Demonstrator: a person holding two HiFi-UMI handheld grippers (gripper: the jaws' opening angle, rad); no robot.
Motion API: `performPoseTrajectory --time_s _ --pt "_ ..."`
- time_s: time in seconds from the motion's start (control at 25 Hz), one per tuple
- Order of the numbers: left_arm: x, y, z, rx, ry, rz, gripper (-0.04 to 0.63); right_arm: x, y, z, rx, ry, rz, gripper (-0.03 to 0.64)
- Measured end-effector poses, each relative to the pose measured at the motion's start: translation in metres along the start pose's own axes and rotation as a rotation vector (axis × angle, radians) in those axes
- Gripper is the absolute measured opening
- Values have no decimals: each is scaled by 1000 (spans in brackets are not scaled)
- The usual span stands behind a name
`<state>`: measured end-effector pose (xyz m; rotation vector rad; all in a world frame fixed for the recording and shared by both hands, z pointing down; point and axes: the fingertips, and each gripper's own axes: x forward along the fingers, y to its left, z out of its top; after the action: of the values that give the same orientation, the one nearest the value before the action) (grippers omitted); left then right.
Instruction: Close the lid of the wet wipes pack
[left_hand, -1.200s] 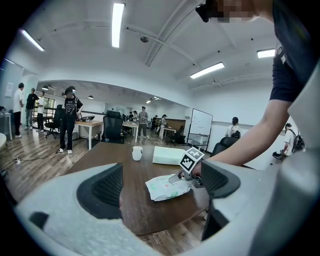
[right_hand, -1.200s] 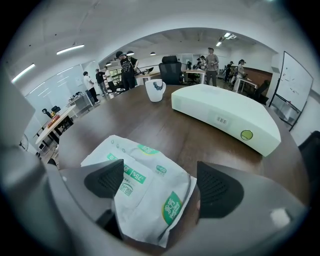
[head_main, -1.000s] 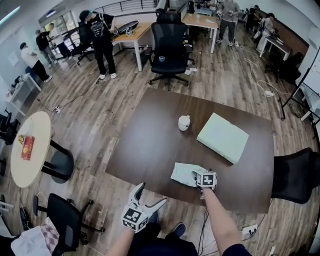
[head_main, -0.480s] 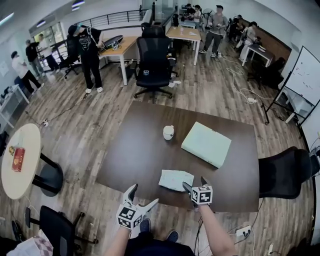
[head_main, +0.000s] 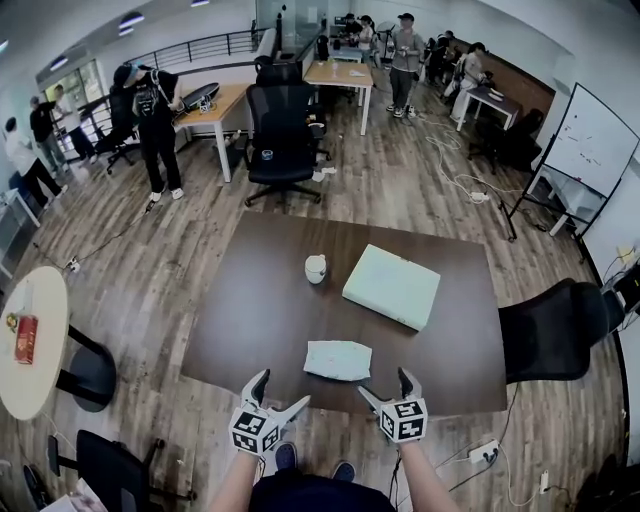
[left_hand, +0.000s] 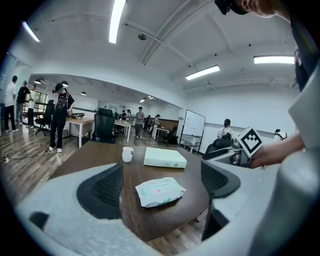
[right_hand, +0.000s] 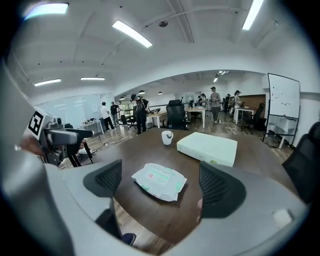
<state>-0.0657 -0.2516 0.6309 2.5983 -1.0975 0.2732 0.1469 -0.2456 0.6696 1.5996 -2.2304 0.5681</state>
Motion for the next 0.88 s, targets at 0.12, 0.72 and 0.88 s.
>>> performPoseTrajectory --time_s 0.12,0.72,0.88 --pt "0 2 -2 10 3 -4 476 -17 5 1 20 -39 -13 497" --pt "-6 -12 1 10 -15 -30 476 -64 -2 -8 87 -90 -85 489" --pt "-10 -11 0 8 -17 -30 476 -65 2 -6 85 -95 -85 488"
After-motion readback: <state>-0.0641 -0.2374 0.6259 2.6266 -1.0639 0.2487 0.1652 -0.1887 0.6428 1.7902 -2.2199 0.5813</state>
